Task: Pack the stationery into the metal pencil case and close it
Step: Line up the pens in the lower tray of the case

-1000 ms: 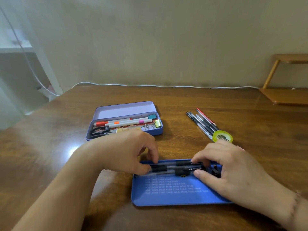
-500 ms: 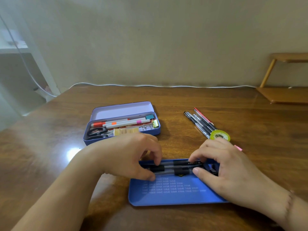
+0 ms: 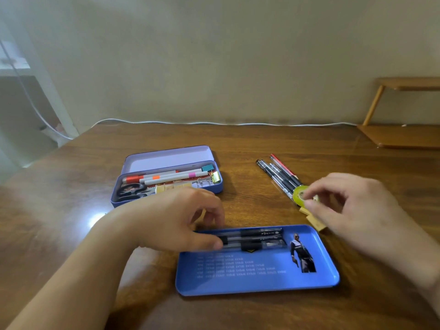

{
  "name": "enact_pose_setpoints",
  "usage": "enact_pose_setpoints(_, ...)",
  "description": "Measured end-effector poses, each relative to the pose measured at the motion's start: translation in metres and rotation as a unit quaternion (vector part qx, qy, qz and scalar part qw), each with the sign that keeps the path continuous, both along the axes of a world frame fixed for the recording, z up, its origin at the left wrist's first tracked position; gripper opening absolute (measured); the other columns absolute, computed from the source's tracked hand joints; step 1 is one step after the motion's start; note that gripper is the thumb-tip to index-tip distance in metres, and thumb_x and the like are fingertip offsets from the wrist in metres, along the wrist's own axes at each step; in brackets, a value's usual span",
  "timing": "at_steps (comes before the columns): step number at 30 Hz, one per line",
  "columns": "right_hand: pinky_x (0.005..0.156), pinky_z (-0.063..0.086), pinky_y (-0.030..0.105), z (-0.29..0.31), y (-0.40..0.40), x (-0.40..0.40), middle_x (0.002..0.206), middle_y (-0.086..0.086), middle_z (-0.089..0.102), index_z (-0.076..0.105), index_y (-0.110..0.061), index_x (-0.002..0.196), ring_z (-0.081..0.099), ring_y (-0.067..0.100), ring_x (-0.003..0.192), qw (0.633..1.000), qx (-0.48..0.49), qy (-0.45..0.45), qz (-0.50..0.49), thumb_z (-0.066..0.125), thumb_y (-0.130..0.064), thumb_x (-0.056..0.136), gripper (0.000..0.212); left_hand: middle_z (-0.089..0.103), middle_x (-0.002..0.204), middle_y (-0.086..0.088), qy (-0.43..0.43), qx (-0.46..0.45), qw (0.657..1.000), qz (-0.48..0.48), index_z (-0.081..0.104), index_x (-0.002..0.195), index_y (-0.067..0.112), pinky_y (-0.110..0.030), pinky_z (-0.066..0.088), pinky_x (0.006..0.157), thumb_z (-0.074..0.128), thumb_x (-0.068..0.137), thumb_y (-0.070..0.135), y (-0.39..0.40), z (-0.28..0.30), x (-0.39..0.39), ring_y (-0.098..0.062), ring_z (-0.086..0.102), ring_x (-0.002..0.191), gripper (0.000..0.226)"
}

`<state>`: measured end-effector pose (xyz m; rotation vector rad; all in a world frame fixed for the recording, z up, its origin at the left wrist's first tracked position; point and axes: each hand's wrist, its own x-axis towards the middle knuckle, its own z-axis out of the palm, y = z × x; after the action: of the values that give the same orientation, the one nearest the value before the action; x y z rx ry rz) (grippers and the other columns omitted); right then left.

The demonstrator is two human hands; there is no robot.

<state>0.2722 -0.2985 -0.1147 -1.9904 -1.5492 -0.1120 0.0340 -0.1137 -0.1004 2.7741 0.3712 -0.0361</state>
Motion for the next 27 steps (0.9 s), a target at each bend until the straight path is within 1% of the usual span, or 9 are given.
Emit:
enact_pose_setpoints(3,0.057,0.048,0.033,-0.002,-0.001,0.017,0.068,-0.011,0.061,0.069,-0.036,0.072,0.056,0.007,0.066,0.999,-0.035,0.001,-0.037,0.076,-0.027,0.076,0.012,0.058,0.085,0.020,-0.053,0.033,0.998,0.002,0.059,0.093,0.042,-0.021,0.047,0.065,0.064,0.084,0.057,0.002,-0.001,0.000,-0.005,0.055,0.080,0.018)
enact_pose_setpoints(5,0.067,0.050,0.035,-0.009,0.005,0.015,0.084,-0.016,0.060,0.068,-0.042,0.086,0.054,0.009,0.080,0.998,-0.049,-0.010,-0.028,0.071,-0.039,0.078,0.009,0.057,0.082,0.021,-0.083,0.051,0.995,0.010,0.059,0.093,0.041,-0.017,0.044,0.060,0.060,0.086,0.055,0.003,-0.003,0.000,-0.006,0.055,0.078,0.016)
enact_pose_setpoints(8,0.089,0.043,0.036,-0.015,0.019,0.012,0.120,-0.016,0.053,0.063,-0.041,0.117,0.040,0.013,0.114,0.993,-0.089,-0.084,0.000,0.051,-0.058,0.085,0.038,0.059,0.078,0.020,-0.126,0.075,0.989,0.022,0.061,0.093,0.039,-0.020,0.046,0.061,0.057,0.087,0.055,0.004,-0.006,0.002,-0.007,0.057,0.077,0.017)
enact_pose_setpoints(10,0.095,0.037,0.038,-0.014,0.024,0.014,0.131,-0.017,0.049,0.060,-0.039,0.123,0.034,0.012,0.124,0.987,-0.122,-0.109,-0.012,0.046,-0.060,0.087,0.044,0.063,0.080,0.017,-0.141,0.072,0.987,0.034,0.063,0.091,0.038,-0.023,0.048,0.063,0.057,0.087,0.053,0.005,-0.007,0.002,-0.008,0.058,0.078,0.017)
enact_pose_setpoints(13,0.093,0.043,0.037,-0.014,0.019,0.018,0.119,-0.020,0.060,0.065,-0.035,0.113,0.047,0.008,0.116,0.986,-0.123,-0.102,-0.045,0.042,-0.065,0.081,0.050,0.064,0.078,0.014,-0.137,0.062,0.988,0.047,0.065,0.090,0.034,-0.020,0.045,0.062,0.062,0.089,0.047,0.009,-0.006,0.001,-0.007,0.057,0.077,0.014)
enact_pose_setpoints(16,0.089,0.048,0.037,-0.015,0.017,0.019,0.109,-0.018,0.064,0.068,-0.033,0.102,0.053,0.010,0.107,0.991,-0.095,-0.076,-0.051,0.040,-0.071,0.076,0.053,0.058,0.067,0.011,-0.139,0.058,0.986,0.070,0.065,0.088,0.034,-0.024,0.044,0.056,0.061,0.089,0.047,0.013,-0.003,0.000,-0.008,0.052,0.065,0.013)
enact_pose_setpoints(21,0.074,0.044,0.029,-0.012,0.036,0.003,0.103,-0.020,0.056,0.063,-0.037,0.089,0.046,0.008,0.105,0.981,-0.119,-0.134,-0.072,0.055,-0.063,0.080,0.029,0.051,0.059,0.012,-0.133,0.053,0.985,0.096,0.064,0.089,0.036,-0.019,0.037,0.052,0.061,0.090,0.047,0.014,-0.005,-0.002,-0.004,0.049,0.059,0.012)
enact_pose_setpoints(23,0.070,0.039,0.028,-0.009,0.046,-0.002,0.102,-0.018,0.054,0.059,-0.037,0.084,0.044,0.009,0.103,0.972,-0.148,-0.150,-0.100,0.056,-0.066,0.079,0.029,0.051,0.061,0.010,-0.128,0.053,0.985,0.099,0.064,0.090,0.035,-0.018,0.036,0.052,0.060,0.091,0.047,0.015,-0.005,-0.002,-0.003,0.050,0.061,0.013)
enact_pose_setpoints(27,0.072,0.039,0.032,-0.011,0.059,-0.002,0.101,-0.012,0.053,0.058,-0.035,0.078,0.043,0.015,0.102,0.967,-0.144,-0.131,-0.163,0.058,-0.066,0.077,0.031,0.053,0.062,0.011,-0.129,0.044,0.986,0.093,0.066,0.090,0.035,-0.019,0.038,0.053,0.060,0.091,0.046,0.013,-0.005,-0.001,-0.004,0.050,0.060,0.012)
